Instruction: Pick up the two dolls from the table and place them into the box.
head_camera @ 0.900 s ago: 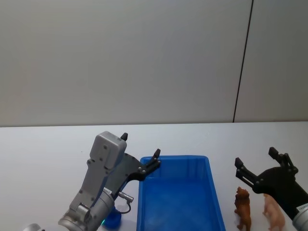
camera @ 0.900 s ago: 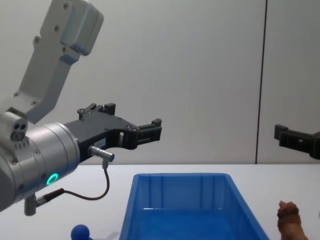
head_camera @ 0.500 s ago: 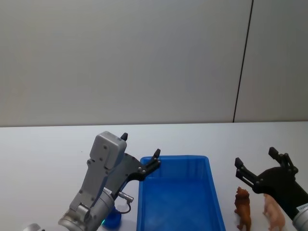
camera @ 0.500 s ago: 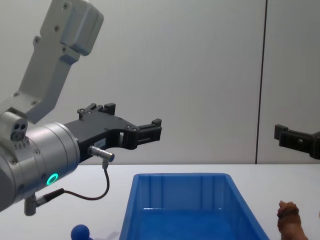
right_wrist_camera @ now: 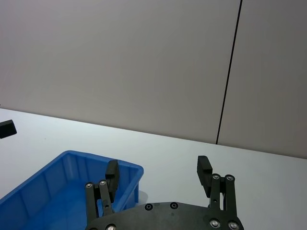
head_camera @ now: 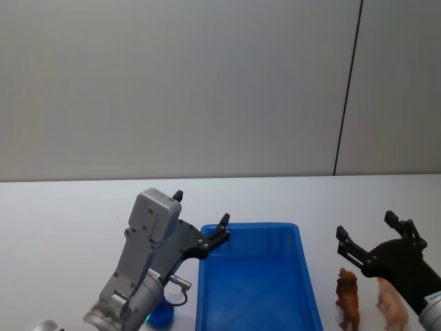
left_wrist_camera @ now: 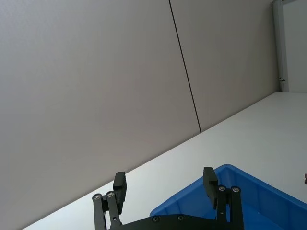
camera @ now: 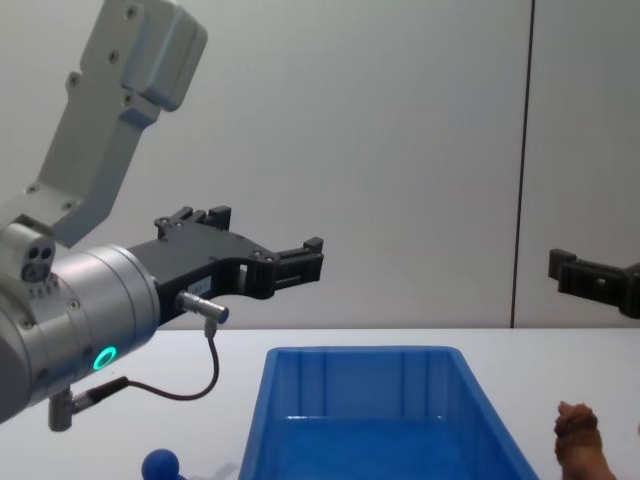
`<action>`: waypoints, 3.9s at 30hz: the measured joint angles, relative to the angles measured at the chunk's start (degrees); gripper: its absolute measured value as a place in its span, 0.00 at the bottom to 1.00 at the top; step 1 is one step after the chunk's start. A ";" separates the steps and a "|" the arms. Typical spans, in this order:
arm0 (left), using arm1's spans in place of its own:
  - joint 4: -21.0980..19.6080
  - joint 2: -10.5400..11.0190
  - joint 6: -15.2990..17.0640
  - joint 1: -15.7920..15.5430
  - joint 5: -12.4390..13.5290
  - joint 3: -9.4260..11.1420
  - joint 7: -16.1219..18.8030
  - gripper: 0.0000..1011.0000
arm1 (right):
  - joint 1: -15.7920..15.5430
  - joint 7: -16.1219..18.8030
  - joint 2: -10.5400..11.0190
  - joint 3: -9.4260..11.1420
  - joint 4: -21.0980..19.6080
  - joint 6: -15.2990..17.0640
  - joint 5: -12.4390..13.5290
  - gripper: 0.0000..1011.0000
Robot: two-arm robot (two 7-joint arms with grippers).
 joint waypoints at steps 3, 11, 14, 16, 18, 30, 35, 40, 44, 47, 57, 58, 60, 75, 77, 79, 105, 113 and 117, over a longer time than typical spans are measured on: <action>0.00 0.00 0.00 0.00 0.00 0.00 0.00 1.00 | 0.00 0.00 0.00 0.00 0.00 0.00 0.00 0.99; 0.00 0.00 0.00 0.00 0.00 0.00 0.00 1.00 | 0.00 0.00 0.00 0.00 0.00 0.00 0.00 0.99; 0.00 0.00 0.00 0.00 0.00 0.00 0.00 1.00 | 0.00 0.00 0.00 0.00 0.00 0.00 0.00 0.99; 0.00 0.00 0.00 0.00 0.00 0.00 0.00 1.00 | 0.00 0.00 0.00 0.00 0.00 0.00 0.00 0.99; 0.00 0.00 0.00 0.00 0.00 0.00 0.00 1.00 | 0.00 0.00 0.00 0.00 0.00 0.00 0.00 0.99; 0.00 0.00 0.00 0.00 0.00 0.00 0.00 1.00 | 0.00 0.00 0.00 0.00 0.00 0.00 0.00 0.99; 0.00 0.00 0.00 0.00 0.00 0.00 0.00 1.00 | -0.08 -0.12 -0.01 0.08 -0.11 0.16 0.06 0.99; 0.00 0.00 0.00 0.00 0.00 0.00 0.00 1.00 | -0.36 -0.93 -0.02 0.20 -0.54 0.70 0.29 0.99; 0.00 0.00 0.00 0.00 0.00 0.00 0.00 1.00 | -0.74 -1.94 0.03 0.40 -1.08 1.48 0.61 0.99; 0.00 0.00 0.00 0.00 0.00 0.00 0.00 1.00 | -1.22 -3.06 0.15 0.67 -1.65 2.44 1.04 0.99; 0.00 0.00 0.00 0.00 0.00 0.00 0.00 1.00 | -2.75 -5.90 0.63 1.53 -2.59 5.33 3.00 0.99; 0.00 0.00 0.00 0.00 0.00 0.00 0.00 1.00 | -3.01 -6.27 0.70 1.66 -2.63 5.78 3.31 0.99; 0.00 0.00 0.00 0.00 0.00 0.00 0.00 1.00 | -3.32 -6.67 0.81 1.80 -2.65 6.25 3.63 0.99; 0.00 0.00 0.00 0.00 0.00 0.00 0.00 1.00 | -5.19 -8.87 0.85 2.50 -0.56 8.49 5.27 0.99; 0.00 0.00 0.00 0.00 0.00 0.00 0.00 1.00 | -5.31 -9.00 0.78 2.52 -0.19 8.54 5.34 0.99; 0.00 0.00 0.00 0.00 0.00 0.00 0.00 1.00 | -5.45 -9.14 0.64 2.56 0.38 8.56 5.47 0.99; 0.00 0.00 0.00 0.00 0.00 0.00 0.00 1.00 | -5.54 -7.45 -0.83 2.58 7.03 6.35 5.45 0.99; 0.00 0.00 0.00 0.00 0.00 0.00 0.00 1.00 | -4.78 -5.96 -1.25 2.41 9.36 5.83 4.35 0.90; 0.00 0.00 0.00 0.00 0.00 0.00 0.00 1.00 | -4.26 -5.10 -1.50 2.33 10.64 5.54 3.72 0.80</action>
